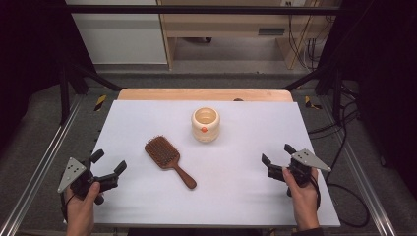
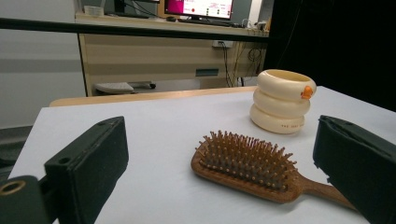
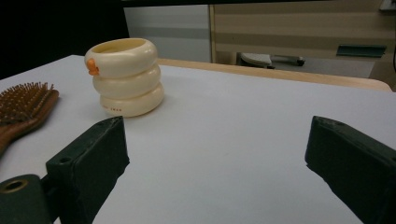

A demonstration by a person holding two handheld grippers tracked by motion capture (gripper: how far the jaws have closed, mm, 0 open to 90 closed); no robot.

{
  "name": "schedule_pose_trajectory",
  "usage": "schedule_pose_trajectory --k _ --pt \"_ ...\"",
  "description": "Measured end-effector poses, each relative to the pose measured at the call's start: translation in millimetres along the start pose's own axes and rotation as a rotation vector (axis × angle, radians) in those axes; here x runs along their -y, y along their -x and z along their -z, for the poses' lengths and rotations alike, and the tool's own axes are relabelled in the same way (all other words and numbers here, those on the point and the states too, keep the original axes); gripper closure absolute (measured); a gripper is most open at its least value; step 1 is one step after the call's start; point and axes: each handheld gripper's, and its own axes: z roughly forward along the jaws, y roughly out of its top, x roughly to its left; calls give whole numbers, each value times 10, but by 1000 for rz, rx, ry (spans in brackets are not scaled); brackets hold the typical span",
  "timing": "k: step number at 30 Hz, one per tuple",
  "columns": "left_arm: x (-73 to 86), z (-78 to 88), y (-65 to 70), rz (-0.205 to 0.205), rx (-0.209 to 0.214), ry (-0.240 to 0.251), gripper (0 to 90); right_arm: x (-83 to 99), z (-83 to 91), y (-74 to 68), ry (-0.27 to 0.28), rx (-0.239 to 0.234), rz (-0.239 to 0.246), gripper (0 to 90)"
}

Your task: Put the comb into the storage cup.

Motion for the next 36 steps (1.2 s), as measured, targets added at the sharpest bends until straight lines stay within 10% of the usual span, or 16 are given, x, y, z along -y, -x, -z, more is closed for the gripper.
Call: schedule_pose_trajectory --k 36 --pt "-2 -47 81 -18 -1 -33 48 11 -56 -36 -51 1 -27 54"
